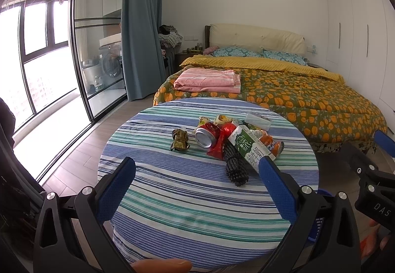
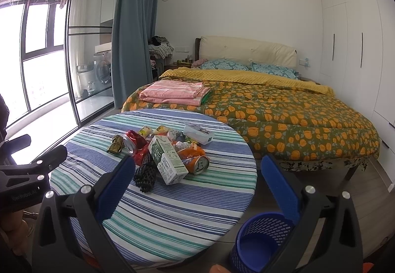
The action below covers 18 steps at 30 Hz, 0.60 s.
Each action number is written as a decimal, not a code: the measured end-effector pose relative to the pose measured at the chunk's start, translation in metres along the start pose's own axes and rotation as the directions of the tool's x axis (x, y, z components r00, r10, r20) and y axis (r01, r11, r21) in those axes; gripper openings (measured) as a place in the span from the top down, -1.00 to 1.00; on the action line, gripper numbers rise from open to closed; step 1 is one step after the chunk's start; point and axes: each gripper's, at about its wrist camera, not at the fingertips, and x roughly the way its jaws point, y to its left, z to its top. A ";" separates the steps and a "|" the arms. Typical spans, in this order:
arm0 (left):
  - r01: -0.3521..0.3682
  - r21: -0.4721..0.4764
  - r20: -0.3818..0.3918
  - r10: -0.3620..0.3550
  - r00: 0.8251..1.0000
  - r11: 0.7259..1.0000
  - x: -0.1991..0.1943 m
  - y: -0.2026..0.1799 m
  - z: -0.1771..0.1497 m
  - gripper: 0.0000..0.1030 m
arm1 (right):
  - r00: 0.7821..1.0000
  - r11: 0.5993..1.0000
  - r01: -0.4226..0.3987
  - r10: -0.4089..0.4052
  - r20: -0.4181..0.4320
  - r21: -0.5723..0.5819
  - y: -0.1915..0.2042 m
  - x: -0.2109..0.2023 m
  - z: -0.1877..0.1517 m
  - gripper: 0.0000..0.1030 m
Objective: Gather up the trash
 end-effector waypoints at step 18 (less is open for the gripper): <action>-0.001 0.003 -0.002 0.001 1.000 1.000 0.000 -0.003 0.000 -0.92 | 1.000 1.000 0.000 0.000 -0.001 0.000 -0.001 0.001 -0.002 -0.91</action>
